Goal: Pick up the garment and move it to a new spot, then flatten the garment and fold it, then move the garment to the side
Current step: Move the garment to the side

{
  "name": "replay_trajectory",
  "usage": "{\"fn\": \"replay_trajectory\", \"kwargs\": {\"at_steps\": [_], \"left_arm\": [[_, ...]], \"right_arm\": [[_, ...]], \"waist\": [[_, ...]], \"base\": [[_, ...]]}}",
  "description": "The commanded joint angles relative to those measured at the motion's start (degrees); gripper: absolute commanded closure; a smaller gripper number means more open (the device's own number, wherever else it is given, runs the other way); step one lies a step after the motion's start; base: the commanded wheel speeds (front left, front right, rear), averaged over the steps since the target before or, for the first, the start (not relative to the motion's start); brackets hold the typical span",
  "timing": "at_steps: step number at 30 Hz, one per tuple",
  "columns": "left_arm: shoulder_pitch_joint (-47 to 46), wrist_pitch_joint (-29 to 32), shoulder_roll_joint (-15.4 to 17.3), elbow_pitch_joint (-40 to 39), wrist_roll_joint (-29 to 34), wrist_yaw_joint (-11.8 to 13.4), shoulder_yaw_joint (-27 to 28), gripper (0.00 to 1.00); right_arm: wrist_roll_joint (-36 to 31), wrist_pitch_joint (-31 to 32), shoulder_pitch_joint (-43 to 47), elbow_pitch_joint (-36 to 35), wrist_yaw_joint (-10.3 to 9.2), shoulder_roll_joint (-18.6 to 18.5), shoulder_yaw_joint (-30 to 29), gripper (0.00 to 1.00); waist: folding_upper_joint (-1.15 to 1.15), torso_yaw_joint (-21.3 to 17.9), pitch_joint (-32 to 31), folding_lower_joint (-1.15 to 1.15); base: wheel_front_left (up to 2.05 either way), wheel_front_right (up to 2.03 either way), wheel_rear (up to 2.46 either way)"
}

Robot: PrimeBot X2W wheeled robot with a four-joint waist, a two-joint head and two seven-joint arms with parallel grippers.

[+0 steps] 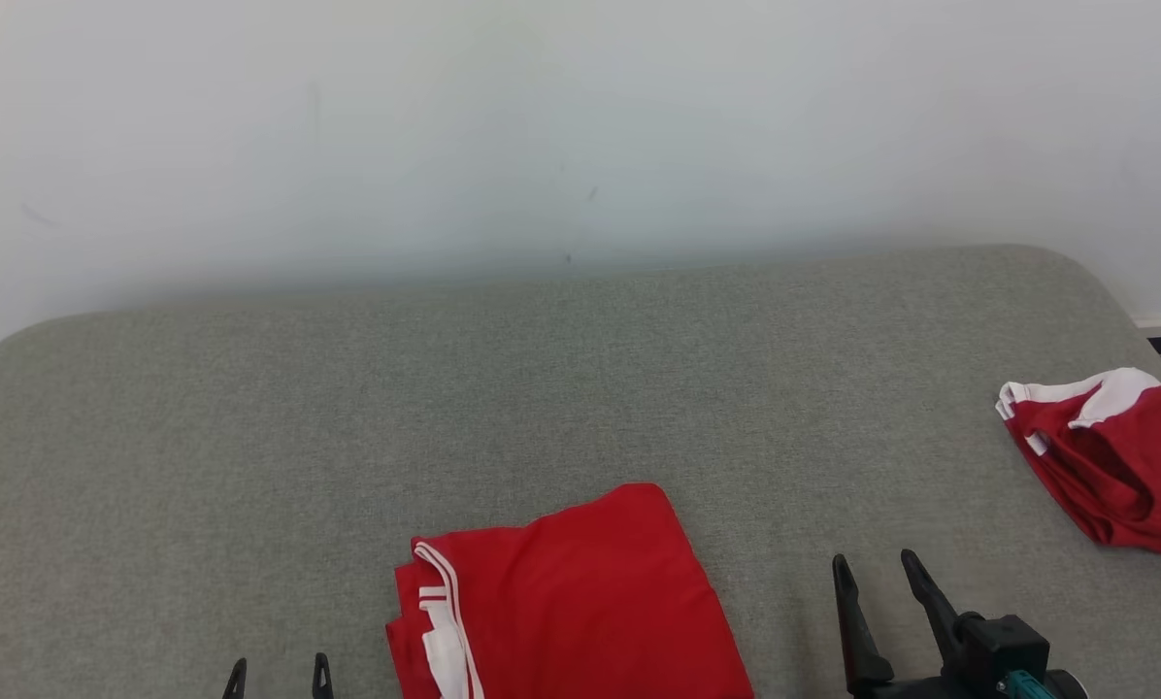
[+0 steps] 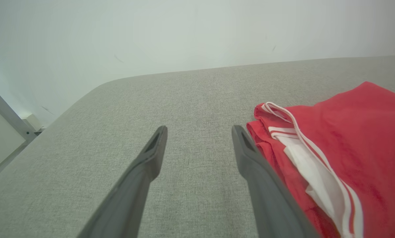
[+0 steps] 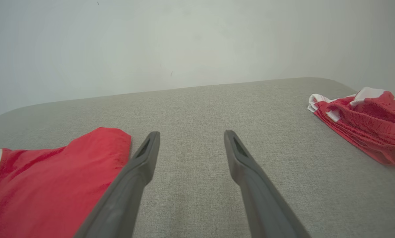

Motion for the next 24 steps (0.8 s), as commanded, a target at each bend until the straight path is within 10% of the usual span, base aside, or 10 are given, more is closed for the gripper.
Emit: {"fn": "replay_trajectory", "kwargs": {"at_steps": [1,24], "left_arm": [[-0.3,-0.1,0.0,0.2,0.1,-0.1,-0.3,0.00],[-2.3,-0.1,-0.3,0.5,-0.3,0.2,-5.8,0.00]], "right_arm": [[0.3,-0.2,-0.3,0.0,-0.14,0.1,0.5,0.00],[2.1,-0.1,-12.0,21.9,-0.14,0.1,4.3,0.00]], "waist": [[0.00,0.8,0.5,0.00],[0.00,14.5,7.0,0.00]], "base": [[0.00,0.00,0.00],[0.00,0.00,0.00]]}}
